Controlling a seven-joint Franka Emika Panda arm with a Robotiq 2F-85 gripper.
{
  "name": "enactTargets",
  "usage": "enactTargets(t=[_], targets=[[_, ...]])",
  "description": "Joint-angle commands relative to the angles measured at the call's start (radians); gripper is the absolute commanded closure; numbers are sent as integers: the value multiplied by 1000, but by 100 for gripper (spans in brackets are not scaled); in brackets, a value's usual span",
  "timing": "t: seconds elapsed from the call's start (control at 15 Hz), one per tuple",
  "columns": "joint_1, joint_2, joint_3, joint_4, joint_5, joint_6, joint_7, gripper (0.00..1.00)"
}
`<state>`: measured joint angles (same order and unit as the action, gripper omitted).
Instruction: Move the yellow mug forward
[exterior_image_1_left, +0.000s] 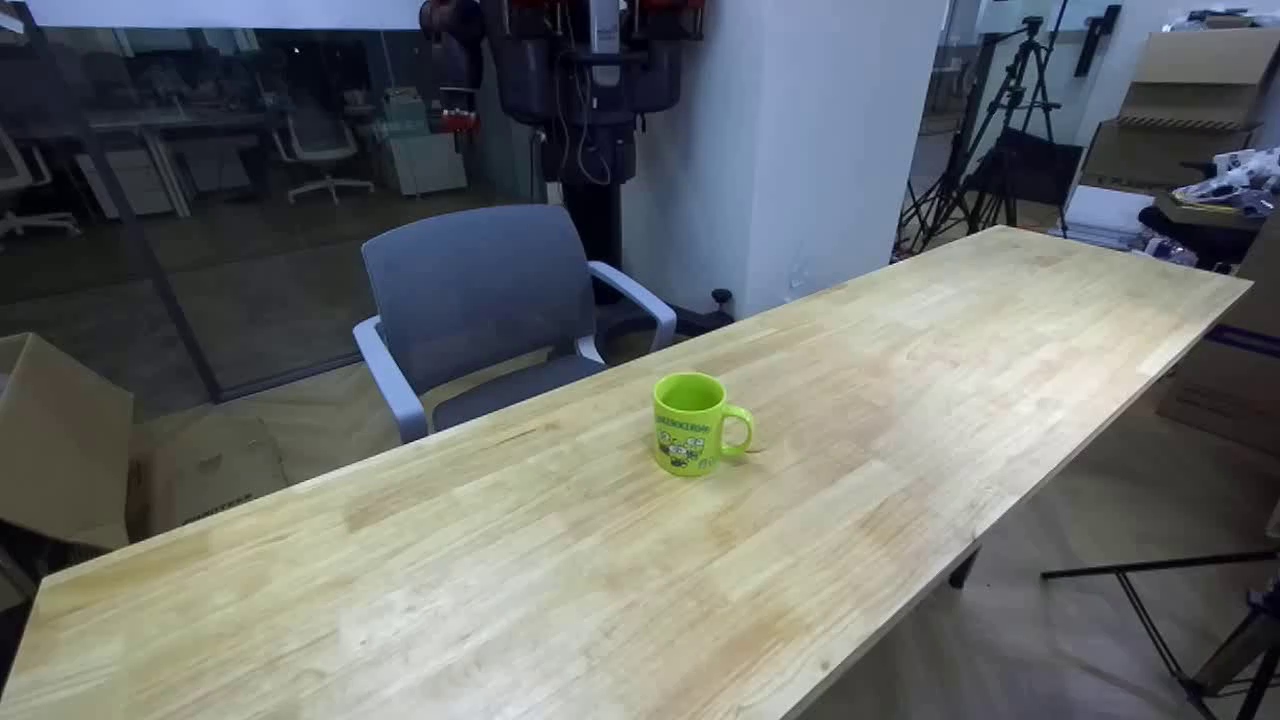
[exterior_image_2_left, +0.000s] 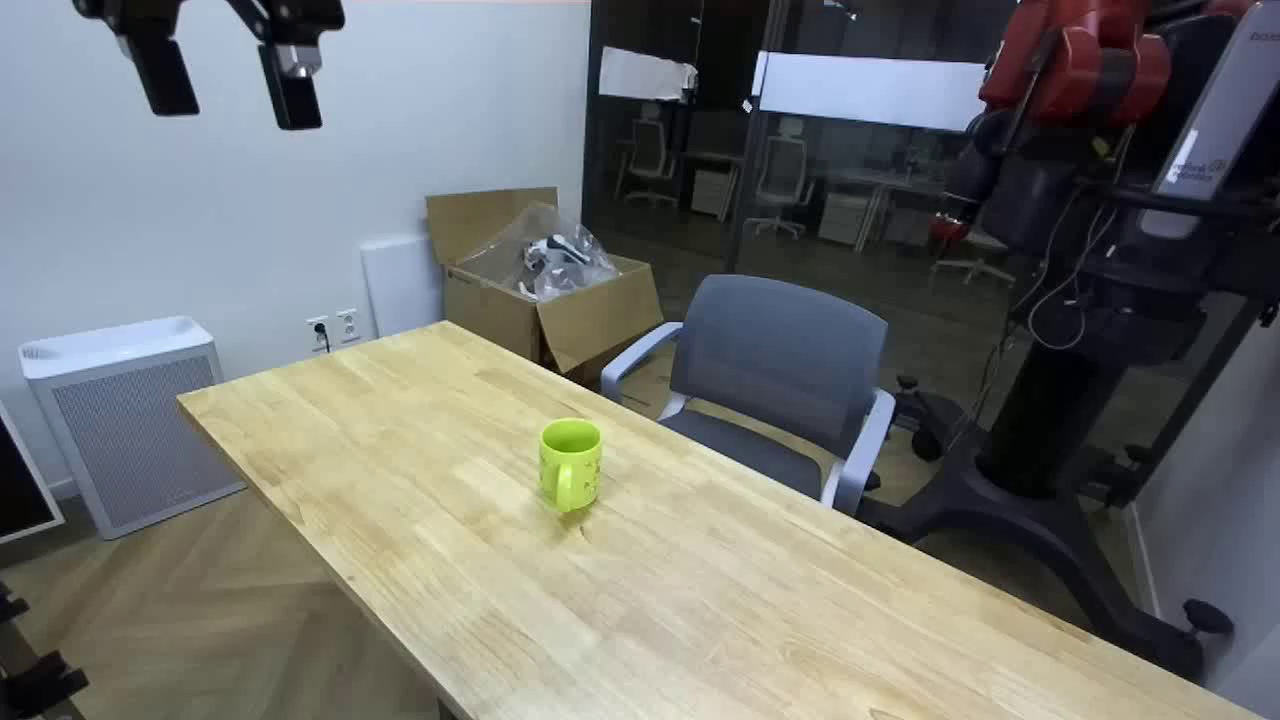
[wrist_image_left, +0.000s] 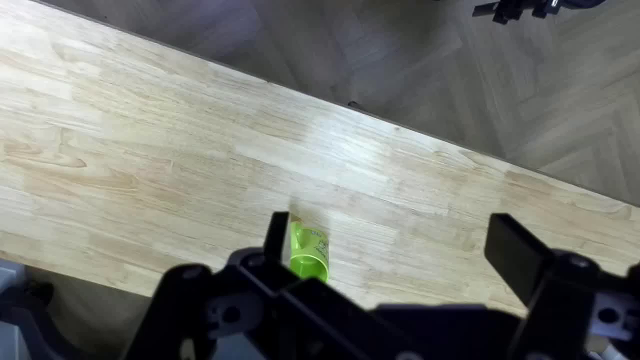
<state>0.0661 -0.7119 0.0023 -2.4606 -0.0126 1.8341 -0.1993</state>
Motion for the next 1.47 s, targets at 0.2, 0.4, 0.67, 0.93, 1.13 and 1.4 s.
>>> enactTargets(t=[0.2, 0.4, 0.67, 0.93, 1.13, 1.4], targets=[[7, -2, -5, 3, -4, 0, 4, 0], [7, -2, -5, 3, -4, 0, 4, 0], [7, -2, -5, 3, -4, 1, 4, 0], [9, -15, 2, -10, -4, 28, 8, 0], [-18, 39, 4, -3, -48, 192, 21, 0], [-38, 213, -37, 53, -107, 406, -32, 0]])
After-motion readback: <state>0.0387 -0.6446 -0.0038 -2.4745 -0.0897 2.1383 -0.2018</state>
